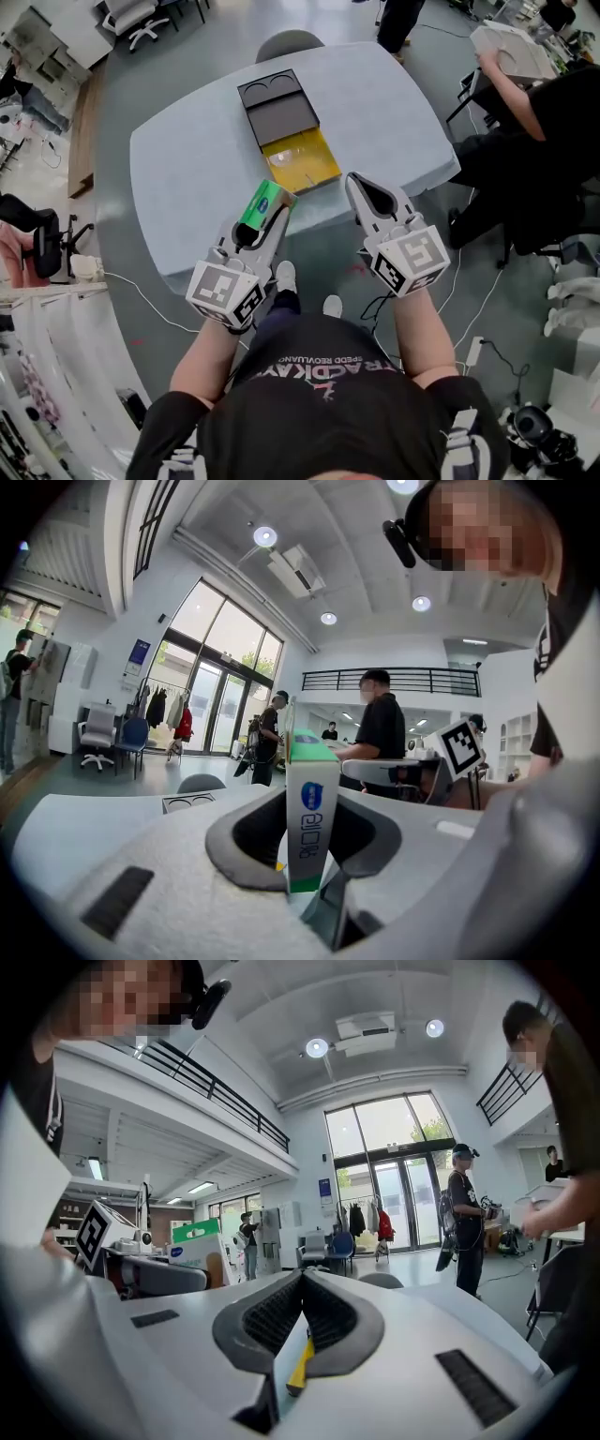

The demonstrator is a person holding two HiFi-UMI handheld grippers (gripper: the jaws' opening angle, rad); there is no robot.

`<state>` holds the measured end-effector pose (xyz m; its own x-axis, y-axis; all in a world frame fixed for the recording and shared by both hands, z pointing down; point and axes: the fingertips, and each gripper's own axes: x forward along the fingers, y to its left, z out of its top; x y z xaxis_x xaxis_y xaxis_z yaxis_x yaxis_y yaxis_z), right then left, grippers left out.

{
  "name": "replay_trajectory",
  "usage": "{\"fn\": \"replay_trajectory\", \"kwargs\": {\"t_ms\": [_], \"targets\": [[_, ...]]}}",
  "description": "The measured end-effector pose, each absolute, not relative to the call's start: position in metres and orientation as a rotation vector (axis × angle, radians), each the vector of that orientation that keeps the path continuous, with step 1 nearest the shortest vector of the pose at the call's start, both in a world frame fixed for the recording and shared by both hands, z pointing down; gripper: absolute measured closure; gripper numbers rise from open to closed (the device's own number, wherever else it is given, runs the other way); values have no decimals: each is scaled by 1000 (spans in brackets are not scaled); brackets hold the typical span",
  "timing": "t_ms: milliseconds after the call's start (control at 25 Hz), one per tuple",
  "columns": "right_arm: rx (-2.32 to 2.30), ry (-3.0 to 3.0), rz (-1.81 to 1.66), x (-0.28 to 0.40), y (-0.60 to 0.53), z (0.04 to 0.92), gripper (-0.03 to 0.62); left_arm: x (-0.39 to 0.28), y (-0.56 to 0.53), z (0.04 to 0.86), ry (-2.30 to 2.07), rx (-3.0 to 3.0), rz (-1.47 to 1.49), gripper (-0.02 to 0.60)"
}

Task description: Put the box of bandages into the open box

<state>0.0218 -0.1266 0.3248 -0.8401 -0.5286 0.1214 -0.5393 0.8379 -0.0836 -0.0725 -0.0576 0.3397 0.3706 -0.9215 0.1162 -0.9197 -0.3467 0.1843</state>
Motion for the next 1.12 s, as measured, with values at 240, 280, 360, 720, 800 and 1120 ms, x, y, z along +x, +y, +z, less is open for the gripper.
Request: {"fn": "replay_trajectory", "kwargs": {"t_ms": [240, 280, 360, 720, 800, 1120], "targets": [[910, -2883, 206, -5, -158, 337, 585, -100, -93, 355, -1582, 2412, -7, 479], [915, -2877, 211, -8, -161, 339, 585, -103, -97, 358, -1568, 2412, -2, 480], [928, -2865, 220, -15, -169, 345, 585, -109, -107, 366, -1543, 2413, 5, 479], [1028, -2787, 283, -28, -201, 372, 585, -126, -150, 402, -1441, 2407, 44, 479], [1046, -2765, 298, -29, -207, 380, 585, -127, -159, 412, -1418, 2400, 56, 479], [1097, -2691, 360, -32, -221, 409, 585, -130, -188, 460, -1309, 2336, 78, 479]]}}
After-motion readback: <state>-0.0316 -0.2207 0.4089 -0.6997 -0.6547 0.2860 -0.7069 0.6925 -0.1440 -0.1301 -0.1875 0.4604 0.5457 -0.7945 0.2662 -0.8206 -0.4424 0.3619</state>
